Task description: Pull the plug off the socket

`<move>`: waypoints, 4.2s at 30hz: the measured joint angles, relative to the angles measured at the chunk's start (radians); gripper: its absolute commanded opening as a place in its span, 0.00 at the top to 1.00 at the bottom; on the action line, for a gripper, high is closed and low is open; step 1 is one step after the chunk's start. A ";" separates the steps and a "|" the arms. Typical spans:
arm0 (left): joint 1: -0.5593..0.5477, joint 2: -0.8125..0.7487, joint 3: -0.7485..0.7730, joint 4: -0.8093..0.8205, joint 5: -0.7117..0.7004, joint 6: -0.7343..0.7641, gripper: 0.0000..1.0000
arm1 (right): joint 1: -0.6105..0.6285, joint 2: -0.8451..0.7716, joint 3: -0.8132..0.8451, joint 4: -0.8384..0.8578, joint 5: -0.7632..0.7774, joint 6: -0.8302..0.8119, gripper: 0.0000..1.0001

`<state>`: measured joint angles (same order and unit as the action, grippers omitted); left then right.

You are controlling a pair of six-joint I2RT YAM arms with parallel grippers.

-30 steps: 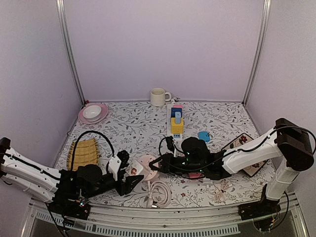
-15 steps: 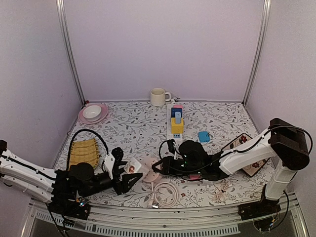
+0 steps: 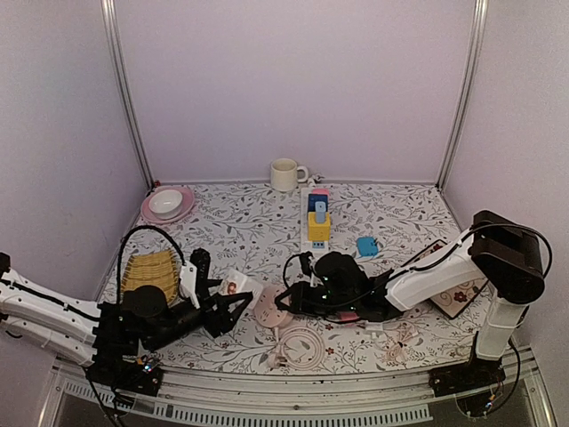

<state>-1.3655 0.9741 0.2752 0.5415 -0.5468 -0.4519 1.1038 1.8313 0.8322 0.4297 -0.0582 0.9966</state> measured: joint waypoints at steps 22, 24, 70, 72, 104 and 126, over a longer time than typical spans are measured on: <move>0.232 0.330 0.135 -0.463 -0.032 -0.473 0.45 | 0.015 0.003 0.047 -0.139 0.003 -0.092 0.25; 0.232 0.335 0.135 -0.459 -0.032 -0.481 0.44 | 0.015 -0.020 0.043 -0.150 0.008 -0.098 0.22; 0.227 0.080 0.127 -0.561 -0.065 -0.443 0.05 | -0.070 -0.476 -0.093 -0.407 0.293 -0.216 0.01; 0.227 0.080 0.127 -0.544 -0.050 -0.430 0.05 | -0.100 -0.486 -0.103 -0.411 0.291 -0.228 0.01; 0.232 0.166 0.169 -0.378 0.042 -0.379 0.04 | -0.348 0.140 0.705 -0.620 0.460 -0.595 0.26; 0.234 0.104 0.167 -0.386 0.042 -0.379 0.04 | -0.356 0.300 0.858 -0.731 0.512 -0.663 0.55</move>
<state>-1.1313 1.0782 0.4423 0.1555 -0.5045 -0.8307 0.7483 2.1315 1.6905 -0.3008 0.4541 0.3336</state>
